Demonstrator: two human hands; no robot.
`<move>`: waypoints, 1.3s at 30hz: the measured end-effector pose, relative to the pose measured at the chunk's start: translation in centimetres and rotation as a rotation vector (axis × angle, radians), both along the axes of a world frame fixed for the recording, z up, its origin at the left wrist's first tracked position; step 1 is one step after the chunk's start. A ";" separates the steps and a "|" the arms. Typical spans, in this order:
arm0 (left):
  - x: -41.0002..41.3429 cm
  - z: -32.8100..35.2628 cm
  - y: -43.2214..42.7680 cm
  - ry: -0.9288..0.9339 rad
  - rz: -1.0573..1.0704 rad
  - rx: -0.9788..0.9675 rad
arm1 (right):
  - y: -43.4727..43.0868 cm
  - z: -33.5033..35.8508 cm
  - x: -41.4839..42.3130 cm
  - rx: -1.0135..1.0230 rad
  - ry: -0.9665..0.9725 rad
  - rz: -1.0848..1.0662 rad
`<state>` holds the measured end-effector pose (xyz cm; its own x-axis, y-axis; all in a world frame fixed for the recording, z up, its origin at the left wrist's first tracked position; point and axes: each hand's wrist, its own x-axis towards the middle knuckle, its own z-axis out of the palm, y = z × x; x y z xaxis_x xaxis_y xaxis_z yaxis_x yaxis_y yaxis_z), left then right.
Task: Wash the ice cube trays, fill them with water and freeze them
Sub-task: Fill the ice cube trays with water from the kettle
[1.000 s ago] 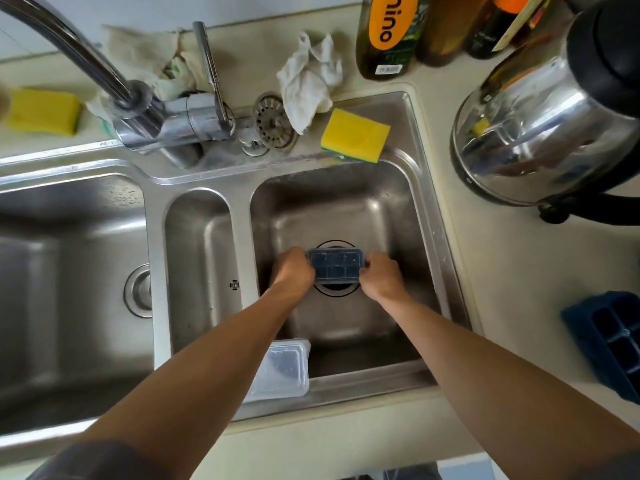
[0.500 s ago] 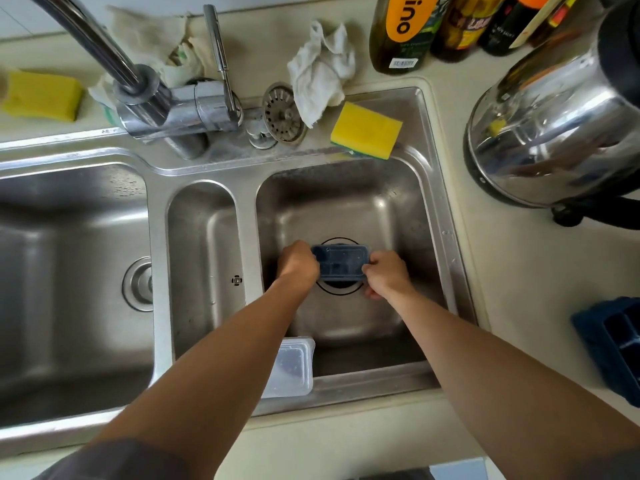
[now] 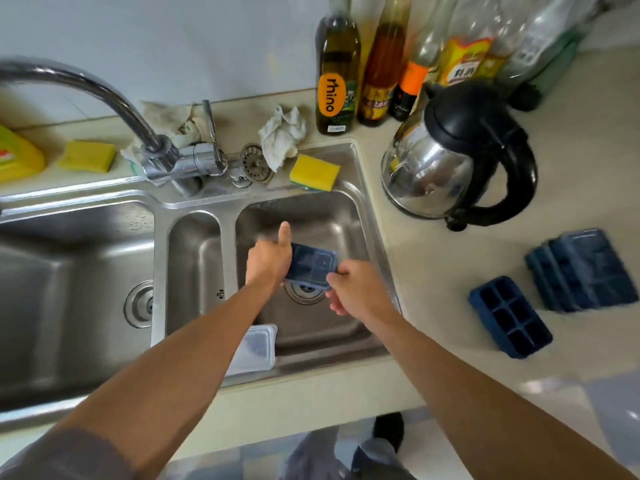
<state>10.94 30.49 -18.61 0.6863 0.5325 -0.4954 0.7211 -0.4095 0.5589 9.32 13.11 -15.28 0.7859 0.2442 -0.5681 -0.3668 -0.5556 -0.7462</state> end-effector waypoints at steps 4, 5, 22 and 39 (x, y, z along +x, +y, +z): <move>0.0 6.1 -1.5 -0.064 -0.102 0.058 | -2.9 5.1 0.7 -0.059 -0.122 0.014; 0.1 7.5 -1.8 -0.066 -0.188 0.111 | -3.3 6.3 1.3 -0.113 -0.200 0.025; 2.7 23.7 -0.7 -0.201 -0.638 0.466 | 2.1 18.2 5.4 -0.281 -0.569 0.279; 3.2 21.3 -3.2 -0.706 0.142 -0.097 | 3.6 18.9 9.3 0.194 -0.437 -0.131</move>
